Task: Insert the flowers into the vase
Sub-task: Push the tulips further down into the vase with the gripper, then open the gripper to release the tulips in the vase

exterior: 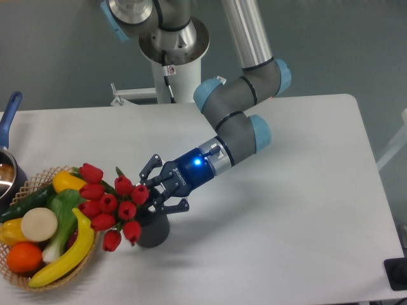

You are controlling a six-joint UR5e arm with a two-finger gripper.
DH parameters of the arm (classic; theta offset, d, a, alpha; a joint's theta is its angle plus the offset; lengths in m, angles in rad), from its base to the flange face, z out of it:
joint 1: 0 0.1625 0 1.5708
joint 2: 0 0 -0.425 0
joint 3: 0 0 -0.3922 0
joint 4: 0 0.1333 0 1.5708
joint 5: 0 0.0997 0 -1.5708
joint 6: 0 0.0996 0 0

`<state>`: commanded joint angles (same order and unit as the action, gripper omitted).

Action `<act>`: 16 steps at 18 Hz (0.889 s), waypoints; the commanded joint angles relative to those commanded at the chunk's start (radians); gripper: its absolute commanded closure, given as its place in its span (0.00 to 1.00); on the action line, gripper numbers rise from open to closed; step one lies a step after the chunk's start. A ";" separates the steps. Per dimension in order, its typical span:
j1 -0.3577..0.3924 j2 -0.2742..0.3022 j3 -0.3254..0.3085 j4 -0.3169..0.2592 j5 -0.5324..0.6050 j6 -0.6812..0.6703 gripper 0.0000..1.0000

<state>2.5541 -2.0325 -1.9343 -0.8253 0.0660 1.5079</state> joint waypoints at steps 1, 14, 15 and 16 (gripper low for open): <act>0.000 0.000 0.000 0.000 0.000 -0.002 0.54; 0.037 0.046 -0.015 -0.002 0.003 -0.002 0.00; 0.037 0.057 -0.024 -0.002 0.003 -0.002 0.00; 0.037 0.073 -0.038 -0.002 0.003 -0.002 0.00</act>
<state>2.5909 -1.9591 -1.9726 -0.8268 0.0690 1.5064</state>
